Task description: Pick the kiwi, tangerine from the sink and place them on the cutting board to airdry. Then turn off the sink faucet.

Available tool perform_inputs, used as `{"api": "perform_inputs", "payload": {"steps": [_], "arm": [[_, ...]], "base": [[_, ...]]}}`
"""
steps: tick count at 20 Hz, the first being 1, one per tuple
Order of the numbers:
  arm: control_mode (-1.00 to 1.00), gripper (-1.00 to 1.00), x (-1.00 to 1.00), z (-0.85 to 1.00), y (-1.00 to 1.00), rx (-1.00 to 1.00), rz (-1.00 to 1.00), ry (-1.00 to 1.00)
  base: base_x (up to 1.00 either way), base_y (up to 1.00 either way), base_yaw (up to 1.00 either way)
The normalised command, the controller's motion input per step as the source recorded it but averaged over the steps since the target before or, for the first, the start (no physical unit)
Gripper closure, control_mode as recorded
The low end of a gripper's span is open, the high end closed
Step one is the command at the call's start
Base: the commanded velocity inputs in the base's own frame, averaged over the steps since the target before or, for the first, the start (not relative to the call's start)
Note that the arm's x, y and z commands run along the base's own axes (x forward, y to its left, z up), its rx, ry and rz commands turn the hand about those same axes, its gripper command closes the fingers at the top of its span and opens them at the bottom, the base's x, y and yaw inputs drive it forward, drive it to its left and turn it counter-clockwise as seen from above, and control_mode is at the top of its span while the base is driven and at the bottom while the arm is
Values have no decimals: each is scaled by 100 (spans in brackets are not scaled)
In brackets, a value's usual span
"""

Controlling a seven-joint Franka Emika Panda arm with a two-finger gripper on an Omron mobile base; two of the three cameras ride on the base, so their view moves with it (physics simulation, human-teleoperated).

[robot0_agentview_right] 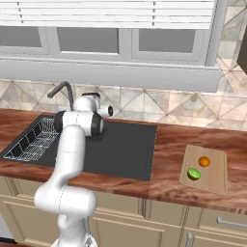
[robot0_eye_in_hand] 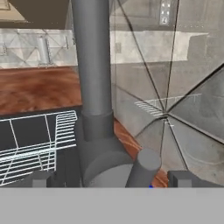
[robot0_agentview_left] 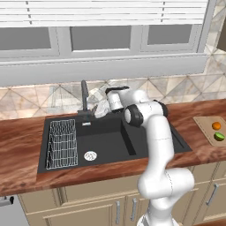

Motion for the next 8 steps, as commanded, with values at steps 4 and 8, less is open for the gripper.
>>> {"api": "perform_inputs", "payload": {"steps": [4, 8], "arm": [[-100, -100, 0, -12, 71, -2, 47, -3], [-100, -100, -25, 0, 44, -7, 32, -20]], "base": [[0, 0, 0], [0, 0, 0]]}}
